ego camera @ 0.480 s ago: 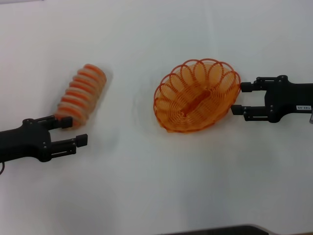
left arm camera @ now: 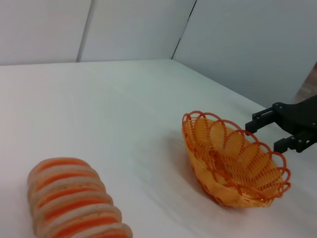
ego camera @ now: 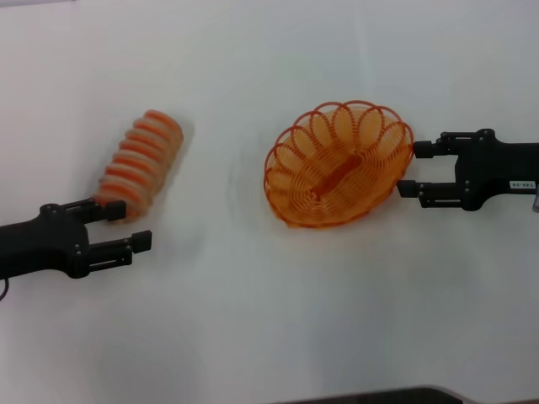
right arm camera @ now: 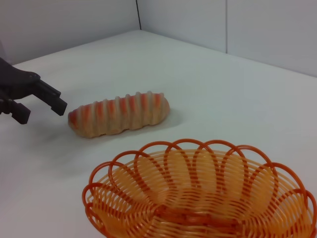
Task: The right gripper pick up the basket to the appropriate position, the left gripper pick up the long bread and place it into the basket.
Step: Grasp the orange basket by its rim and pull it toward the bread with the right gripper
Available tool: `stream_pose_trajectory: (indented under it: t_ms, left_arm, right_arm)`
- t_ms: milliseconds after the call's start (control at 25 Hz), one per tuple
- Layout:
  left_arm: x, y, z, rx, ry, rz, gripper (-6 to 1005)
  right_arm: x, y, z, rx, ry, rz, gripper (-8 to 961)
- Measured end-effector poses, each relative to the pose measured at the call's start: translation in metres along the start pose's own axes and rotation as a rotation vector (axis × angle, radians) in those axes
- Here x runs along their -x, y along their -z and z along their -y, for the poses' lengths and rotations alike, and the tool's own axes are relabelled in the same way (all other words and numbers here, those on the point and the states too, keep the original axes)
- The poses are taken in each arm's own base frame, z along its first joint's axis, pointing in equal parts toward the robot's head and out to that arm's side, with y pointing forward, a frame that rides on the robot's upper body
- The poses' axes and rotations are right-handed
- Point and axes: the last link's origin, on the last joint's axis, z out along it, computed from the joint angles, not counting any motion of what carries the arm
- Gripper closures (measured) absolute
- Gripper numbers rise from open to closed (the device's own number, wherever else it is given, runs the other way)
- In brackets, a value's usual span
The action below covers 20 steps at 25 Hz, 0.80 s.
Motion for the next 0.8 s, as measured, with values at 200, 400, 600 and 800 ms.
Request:
stream_pose_trajectory:
  t_ms: [200,400,600,800]
  left_arm:
    - [0.0,-0.001,0.0,0.002,0.002,-0.001,247]
    - [0.0,-0.001,0.0,0.003,0.002,-0.002,248]
    - [-0.001,-0.001,0.0,0.004,-0.002,-0.002,248]
    - [-0.002,-0.001,0.0,0.008,-0.009,-0.002,248]
  right_arm:
    - [-0.002,0.001,-0.001,0.0,-0.004,0.0,216]
    - [-0.004,0.009,-0.006,0.012,-0.016,0.022,215]
    - [-0.001,0.031,-0.009,0.009,-0.036,0.088,215]
    - [0.009,0.057,-0.002,-0.036,-0.126,0.202,217]
